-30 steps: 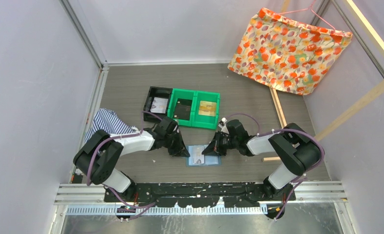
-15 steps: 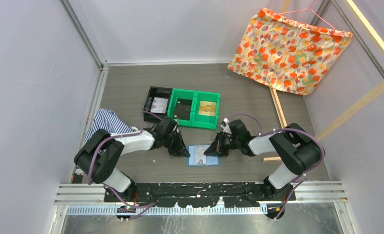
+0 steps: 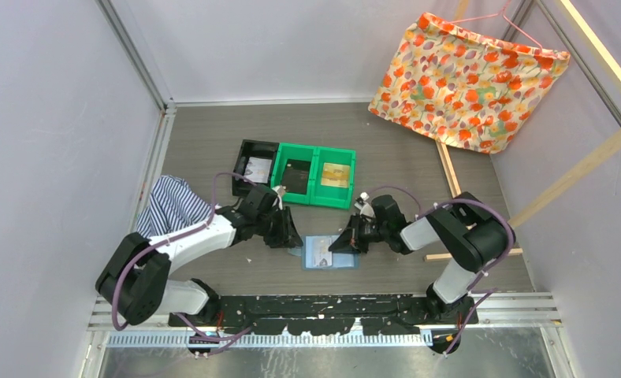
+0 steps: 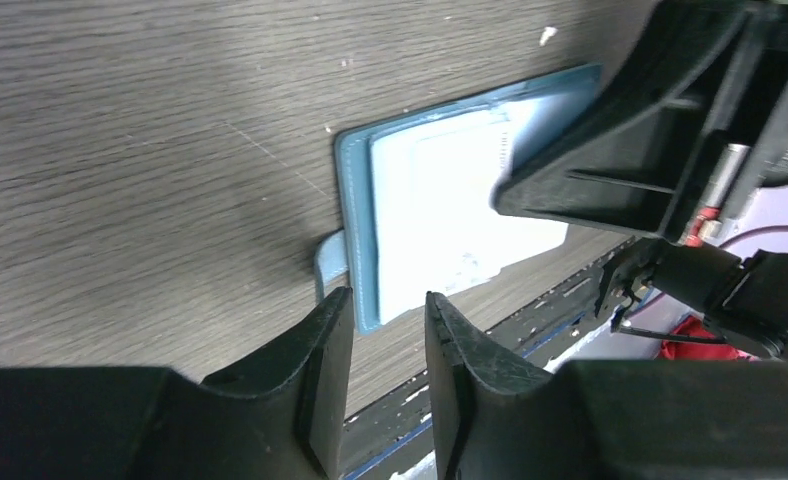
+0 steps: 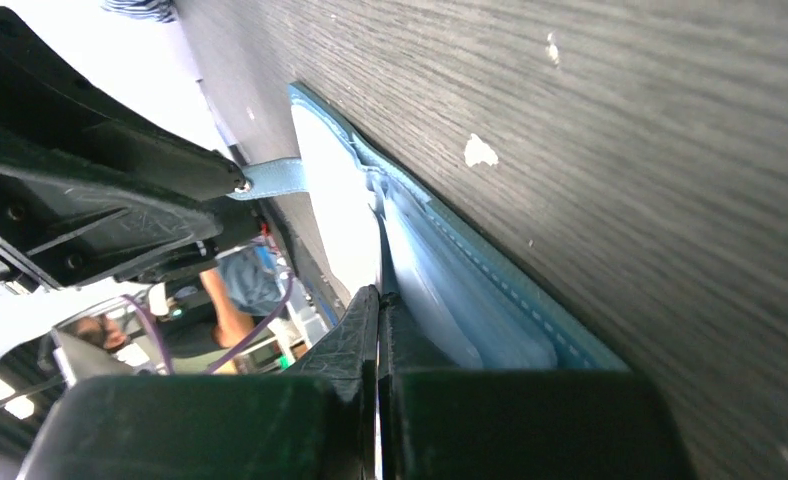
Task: Take the credit cards out of the card holder
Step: Remove the credit card from the card holder.
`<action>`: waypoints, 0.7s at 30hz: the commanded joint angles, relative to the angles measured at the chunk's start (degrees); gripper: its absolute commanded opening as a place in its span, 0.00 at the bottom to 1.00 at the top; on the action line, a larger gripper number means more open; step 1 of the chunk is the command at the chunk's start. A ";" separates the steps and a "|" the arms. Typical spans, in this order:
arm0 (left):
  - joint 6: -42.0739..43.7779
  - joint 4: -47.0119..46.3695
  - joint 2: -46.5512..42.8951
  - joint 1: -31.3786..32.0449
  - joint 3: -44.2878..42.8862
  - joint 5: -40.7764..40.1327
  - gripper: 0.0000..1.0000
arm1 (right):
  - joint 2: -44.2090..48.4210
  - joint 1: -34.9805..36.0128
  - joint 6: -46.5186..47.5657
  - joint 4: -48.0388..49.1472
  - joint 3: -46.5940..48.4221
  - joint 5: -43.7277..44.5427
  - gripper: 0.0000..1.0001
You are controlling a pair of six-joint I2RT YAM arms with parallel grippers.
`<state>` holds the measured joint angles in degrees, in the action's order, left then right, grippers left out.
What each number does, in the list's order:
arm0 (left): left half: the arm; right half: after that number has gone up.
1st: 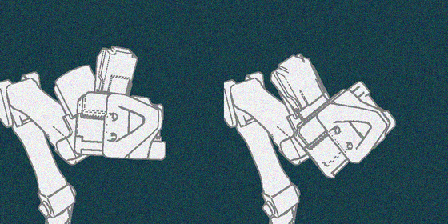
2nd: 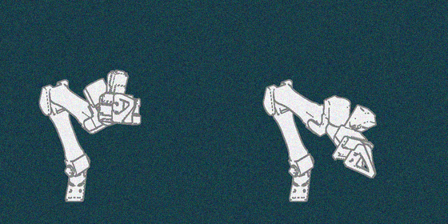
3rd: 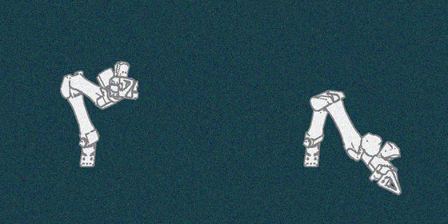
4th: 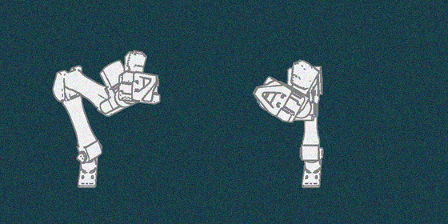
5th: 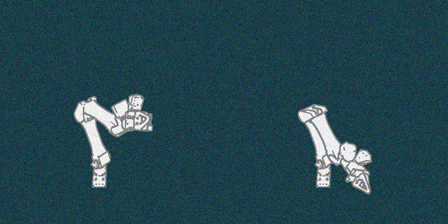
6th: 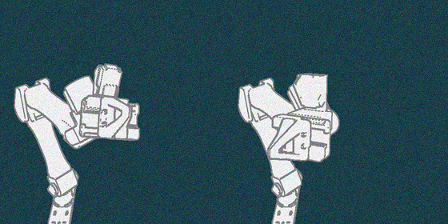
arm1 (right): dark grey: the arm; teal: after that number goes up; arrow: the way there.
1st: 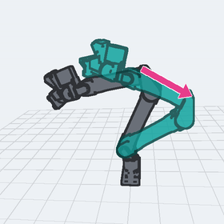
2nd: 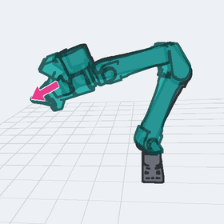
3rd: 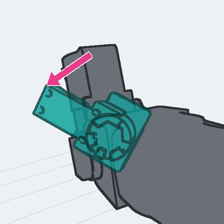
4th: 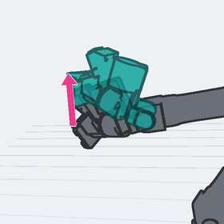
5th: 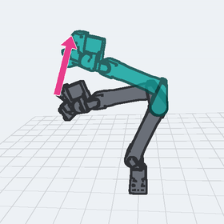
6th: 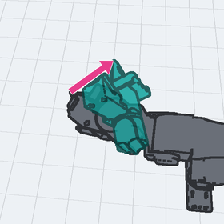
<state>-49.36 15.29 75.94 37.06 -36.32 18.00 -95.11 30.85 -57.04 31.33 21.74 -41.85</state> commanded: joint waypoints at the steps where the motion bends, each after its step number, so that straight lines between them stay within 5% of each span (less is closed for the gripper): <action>1: 0.00 -1.70 -2.22 -0.22 -1.07 3.41 0.37 | -6.39 -0.16 -5.96 16.09 -2.44 -4.28 0.01; 9: -3.95 -6.13 -1.17 -0.15 1.15 5.71 0.44 | -14.42 -0.09 -17.40 39.87 -5.21 -6.54 0.01; 21: -6.09 -9.71 -0.84 -0.16 2.00 7.11 0.42 | -10.95 -0.10 -19.22 44.60 -6.63 -6.77 0.01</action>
<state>-54.06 9.58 74.67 37.06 -35.07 23.07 -108.22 30.63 -75.24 70.30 15.55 -47.66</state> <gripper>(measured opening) 0.426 0.016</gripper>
